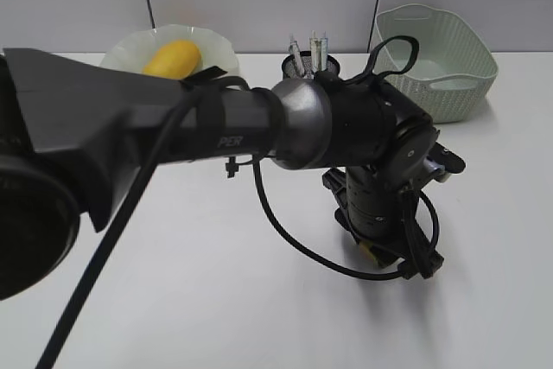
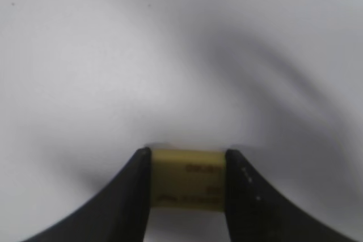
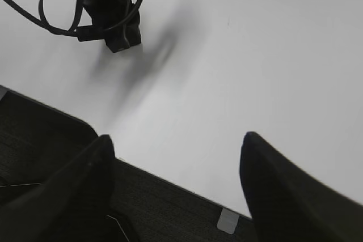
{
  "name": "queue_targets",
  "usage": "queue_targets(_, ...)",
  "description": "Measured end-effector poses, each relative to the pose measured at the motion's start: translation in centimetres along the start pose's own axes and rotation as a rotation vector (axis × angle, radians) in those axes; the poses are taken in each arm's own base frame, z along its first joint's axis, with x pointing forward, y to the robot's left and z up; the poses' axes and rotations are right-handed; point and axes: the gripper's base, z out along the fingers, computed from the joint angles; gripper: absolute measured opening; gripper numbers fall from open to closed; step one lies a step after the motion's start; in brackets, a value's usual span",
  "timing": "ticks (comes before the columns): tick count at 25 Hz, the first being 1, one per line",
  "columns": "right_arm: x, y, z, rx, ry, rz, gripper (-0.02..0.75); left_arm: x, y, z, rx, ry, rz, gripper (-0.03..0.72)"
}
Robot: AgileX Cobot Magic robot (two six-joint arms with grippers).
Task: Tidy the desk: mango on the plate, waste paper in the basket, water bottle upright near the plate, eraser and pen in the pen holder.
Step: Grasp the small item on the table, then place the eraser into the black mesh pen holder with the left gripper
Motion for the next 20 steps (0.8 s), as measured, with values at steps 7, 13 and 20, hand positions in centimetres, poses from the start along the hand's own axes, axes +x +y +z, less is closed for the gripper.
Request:
queue_targets(7, 0.0, 0.0, 0.0, 0.0, 0.0, 0.0, 0.541, -0.7, 0.1, -1.9, -0.008, 0.049, -0.009, 0.299)
queue_targets(13, 0.0, 0.0, 0.0, 0.0, 0.0, 0.0, 0.541, -3.7, 2.2, -9.0, -0.08, -0.101, -0.012, 0.299)
queue_targets(20, 0.0, 0.0, 0.0, 0.0, 0.0, 0.0, 0.542, -6.3, 11.2, -15.6, -0.141, -0.344, -0.181, 0.299)
